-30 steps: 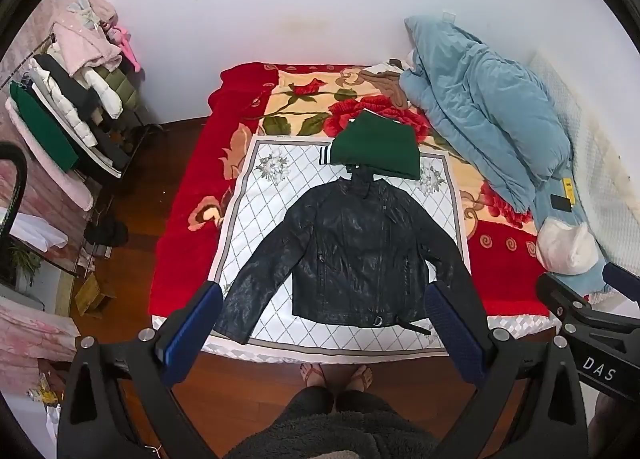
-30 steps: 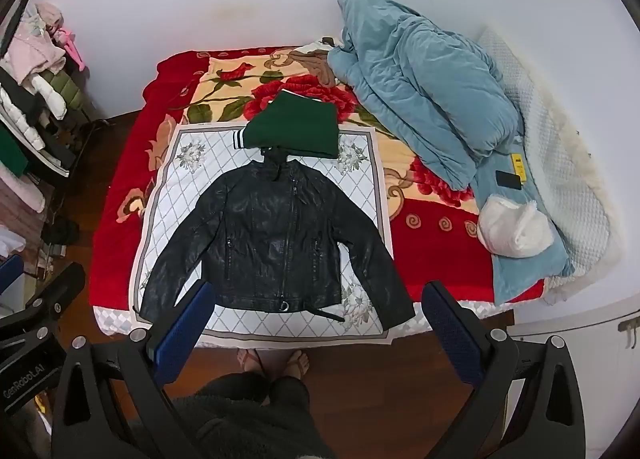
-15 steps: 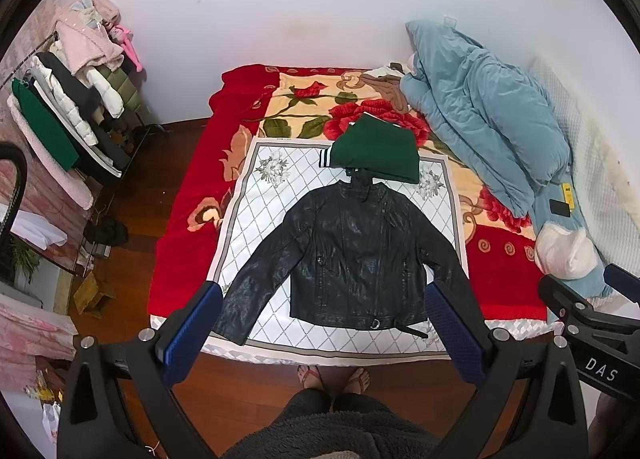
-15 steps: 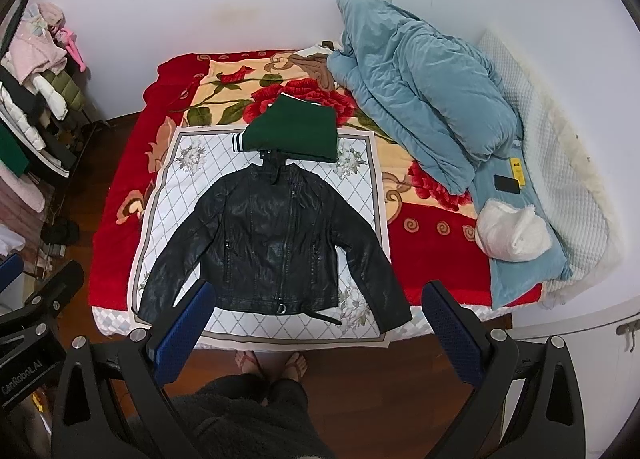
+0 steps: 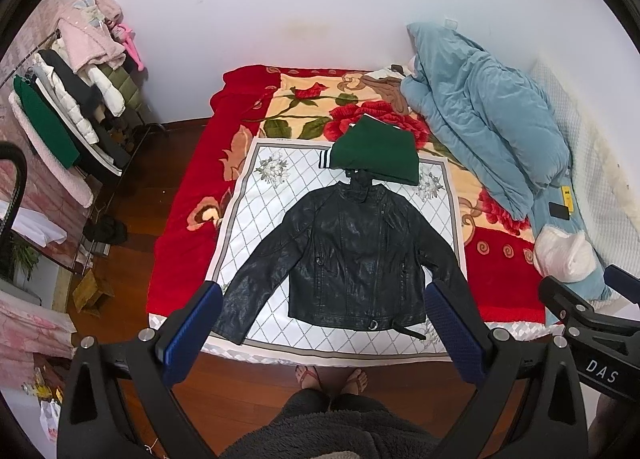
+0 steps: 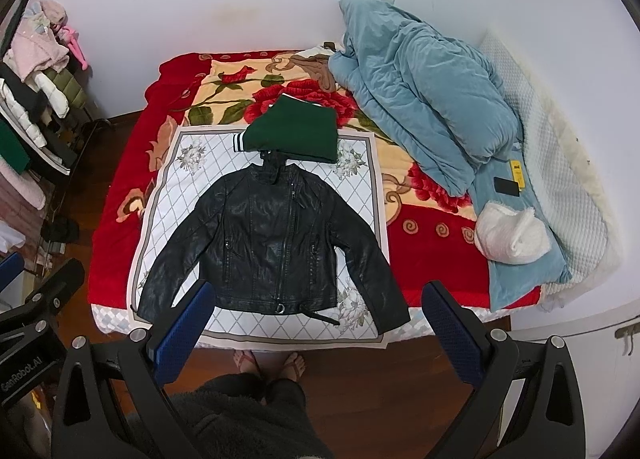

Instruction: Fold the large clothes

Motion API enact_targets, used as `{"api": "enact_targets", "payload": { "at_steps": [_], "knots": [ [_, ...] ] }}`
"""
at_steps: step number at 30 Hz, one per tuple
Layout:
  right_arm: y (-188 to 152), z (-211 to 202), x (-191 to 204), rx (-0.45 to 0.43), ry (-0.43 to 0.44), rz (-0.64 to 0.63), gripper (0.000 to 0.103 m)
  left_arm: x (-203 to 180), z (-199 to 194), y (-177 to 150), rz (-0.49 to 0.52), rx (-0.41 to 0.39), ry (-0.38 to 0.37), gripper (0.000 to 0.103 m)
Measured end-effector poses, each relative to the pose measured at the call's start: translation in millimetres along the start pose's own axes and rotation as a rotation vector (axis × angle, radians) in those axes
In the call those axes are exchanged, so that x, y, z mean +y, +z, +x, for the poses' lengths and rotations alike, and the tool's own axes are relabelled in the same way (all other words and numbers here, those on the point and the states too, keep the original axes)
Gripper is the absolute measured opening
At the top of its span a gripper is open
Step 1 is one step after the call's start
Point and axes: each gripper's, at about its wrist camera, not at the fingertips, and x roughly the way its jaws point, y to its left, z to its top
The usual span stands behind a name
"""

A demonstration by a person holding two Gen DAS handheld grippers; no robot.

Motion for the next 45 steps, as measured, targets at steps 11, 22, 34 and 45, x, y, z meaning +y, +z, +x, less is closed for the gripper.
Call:
{"api": "enact_targets", "payload": {
  "at_steps": [11,22,34,45],
  "knots": [
    [3.9,-3.8,1.0,-0.003,0.0,0.0,0.103,-0.8,-1.6,4.8,-0.003,-0.003,0.0,0.103],
    [4.5,-5.6,0.9,-0.006,0.0,0.002,0.103,-5.1,-3.2,9.0,-0.004,-0.006,-0.001,0.103],
    [12.6,-12.1,2.0,-0.01,0.0,0.008,0.103,-16.6,-11.6,19.7,-0.001,-0.013,-0.004,0.103],
    [17.9,-13.9,-5.0,-0.004,-0.002,0.03,0.103,-20.6,1.5,29.1,0.012,-0.045,0.009,0.103]
  ]
}}
